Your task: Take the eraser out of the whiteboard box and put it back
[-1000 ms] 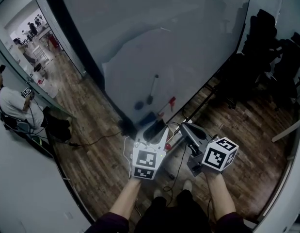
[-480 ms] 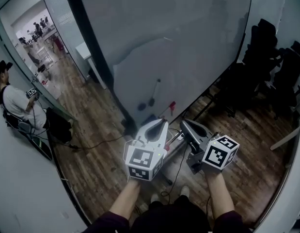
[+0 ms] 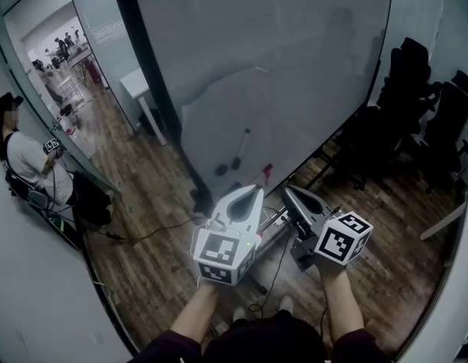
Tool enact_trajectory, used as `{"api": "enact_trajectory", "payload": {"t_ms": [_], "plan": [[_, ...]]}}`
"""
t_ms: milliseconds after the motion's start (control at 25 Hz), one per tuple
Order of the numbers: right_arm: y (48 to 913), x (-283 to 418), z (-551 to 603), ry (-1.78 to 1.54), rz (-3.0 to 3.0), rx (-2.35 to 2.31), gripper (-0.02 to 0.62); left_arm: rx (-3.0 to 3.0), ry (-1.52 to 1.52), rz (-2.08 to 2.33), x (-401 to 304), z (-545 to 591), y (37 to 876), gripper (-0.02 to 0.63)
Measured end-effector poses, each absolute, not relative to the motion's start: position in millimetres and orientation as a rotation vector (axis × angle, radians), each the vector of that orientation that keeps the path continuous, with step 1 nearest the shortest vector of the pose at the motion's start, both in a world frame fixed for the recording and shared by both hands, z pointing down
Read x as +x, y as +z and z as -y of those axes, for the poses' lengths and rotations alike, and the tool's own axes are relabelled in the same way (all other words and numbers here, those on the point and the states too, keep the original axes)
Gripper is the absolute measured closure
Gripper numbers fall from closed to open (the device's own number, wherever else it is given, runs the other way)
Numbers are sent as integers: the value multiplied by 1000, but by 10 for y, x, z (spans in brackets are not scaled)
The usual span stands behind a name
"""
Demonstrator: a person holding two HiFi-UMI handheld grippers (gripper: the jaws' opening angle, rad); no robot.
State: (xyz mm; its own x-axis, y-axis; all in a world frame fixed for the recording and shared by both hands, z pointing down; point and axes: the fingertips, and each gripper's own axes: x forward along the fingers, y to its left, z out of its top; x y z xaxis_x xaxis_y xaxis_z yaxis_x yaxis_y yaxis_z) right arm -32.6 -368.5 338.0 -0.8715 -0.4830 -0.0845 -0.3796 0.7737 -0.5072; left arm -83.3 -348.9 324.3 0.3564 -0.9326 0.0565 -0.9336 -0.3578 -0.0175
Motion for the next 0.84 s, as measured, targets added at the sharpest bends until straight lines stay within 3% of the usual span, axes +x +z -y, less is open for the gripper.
{"api": "enact_trajectory", "payload": {"t_ms": [840], "plan": [[3437,-304,3612,-740,-2765,-697,592,2549,42,1770,-901,3442,3252,601]]}}
